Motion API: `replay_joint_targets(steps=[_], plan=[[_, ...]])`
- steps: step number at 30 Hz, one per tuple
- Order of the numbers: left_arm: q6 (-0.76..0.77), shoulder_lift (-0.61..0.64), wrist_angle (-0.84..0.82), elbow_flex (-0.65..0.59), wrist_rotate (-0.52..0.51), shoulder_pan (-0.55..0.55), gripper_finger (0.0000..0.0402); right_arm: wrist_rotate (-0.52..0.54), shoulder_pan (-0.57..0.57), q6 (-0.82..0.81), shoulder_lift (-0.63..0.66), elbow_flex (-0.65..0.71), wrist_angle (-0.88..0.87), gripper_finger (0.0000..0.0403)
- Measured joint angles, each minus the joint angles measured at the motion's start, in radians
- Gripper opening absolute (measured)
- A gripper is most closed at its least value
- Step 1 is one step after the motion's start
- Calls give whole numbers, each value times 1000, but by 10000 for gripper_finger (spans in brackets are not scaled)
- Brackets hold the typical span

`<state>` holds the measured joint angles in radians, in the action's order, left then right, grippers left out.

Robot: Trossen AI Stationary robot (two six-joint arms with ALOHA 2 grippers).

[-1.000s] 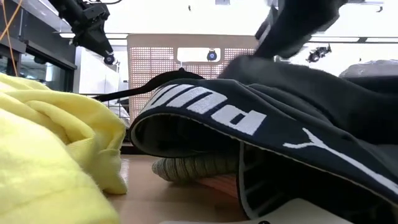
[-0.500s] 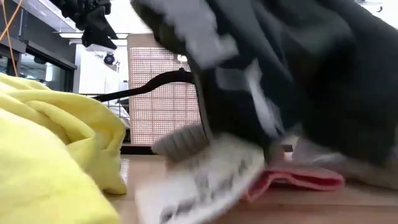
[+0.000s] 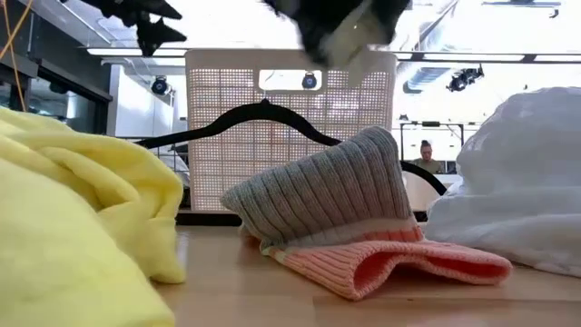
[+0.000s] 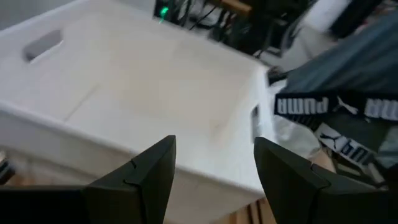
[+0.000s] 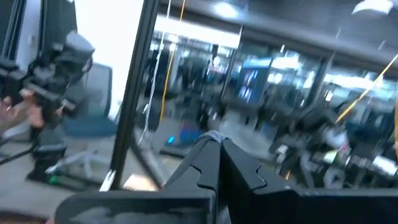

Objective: Pick & Place Cloths
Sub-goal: Put the gray underwear into the wire basket

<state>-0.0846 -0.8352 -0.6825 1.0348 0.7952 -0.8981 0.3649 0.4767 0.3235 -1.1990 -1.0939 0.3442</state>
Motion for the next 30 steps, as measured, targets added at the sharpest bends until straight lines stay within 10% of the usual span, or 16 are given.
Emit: replay_joint_targets(steps=[8, 30], plan=[[57, 0, 235, 0, -3, 201, 214, -30, -14, 119, 55, 0, 48, 4], [122, -255, 729, 0, -406, 746, 214, -124, -184, 97, 62, 0, 2, 4]])
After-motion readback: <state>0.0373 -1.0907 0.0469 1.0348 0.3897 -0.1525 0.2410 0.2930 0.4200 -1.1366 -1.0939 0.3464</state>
